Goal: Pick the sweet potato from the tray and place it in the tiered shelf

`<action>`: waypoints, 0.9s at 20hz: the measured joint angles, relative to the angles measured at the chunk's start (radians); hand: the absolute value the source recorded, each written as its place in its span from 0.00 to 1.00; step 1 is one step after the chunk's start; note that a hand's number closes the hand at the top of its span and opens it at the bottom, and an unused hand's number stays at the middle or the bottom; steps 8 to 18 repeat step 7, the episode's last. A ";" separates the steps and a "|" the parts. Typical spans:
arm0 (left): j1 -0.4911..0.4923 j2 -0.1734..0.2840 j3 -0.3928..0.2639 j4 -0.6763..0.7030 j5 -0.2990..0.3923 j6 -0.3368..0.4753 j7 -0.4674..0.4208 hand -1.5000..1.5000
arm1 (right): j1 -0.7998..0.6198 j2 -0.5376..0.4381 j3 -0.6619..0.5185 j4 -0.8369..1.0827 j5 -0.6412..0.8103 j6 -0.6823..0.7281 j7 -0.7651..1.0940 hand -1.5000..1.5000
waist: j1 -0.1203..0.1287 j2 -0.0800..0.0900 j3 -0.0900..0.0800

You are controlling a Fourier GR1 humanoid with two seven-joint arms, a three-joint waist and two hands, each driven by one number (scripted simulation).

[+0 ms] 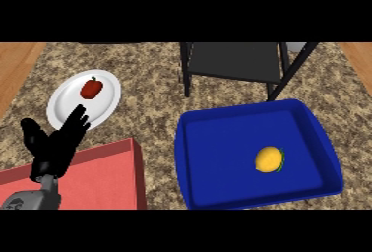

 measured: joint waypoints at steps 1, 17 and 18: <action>0.003 0.001 0.003 0.000 0.003 -0.004 0.001 0.50 | 0.014 -0.011 -0.008 -0.023 -0.011 0.009 0.010 0.00 | -0.003 -0.002 0.000; 0.013 0.002 0.013 -0.007 0.006 -0.011 0.011 0.50 | 0.130 -0.108 -0.059 -0.162 -0.113 0.151 0.031 0.00 | -0.013 -0.005 0.000; 0.013 0.002 0.013 -0.007 0.006 -0.011 0.011 0.50 | 0.130 -0.108 -0.059 -0.162 -0.113 0.151 0.031 0.00 | -0.013 -0.005 0.000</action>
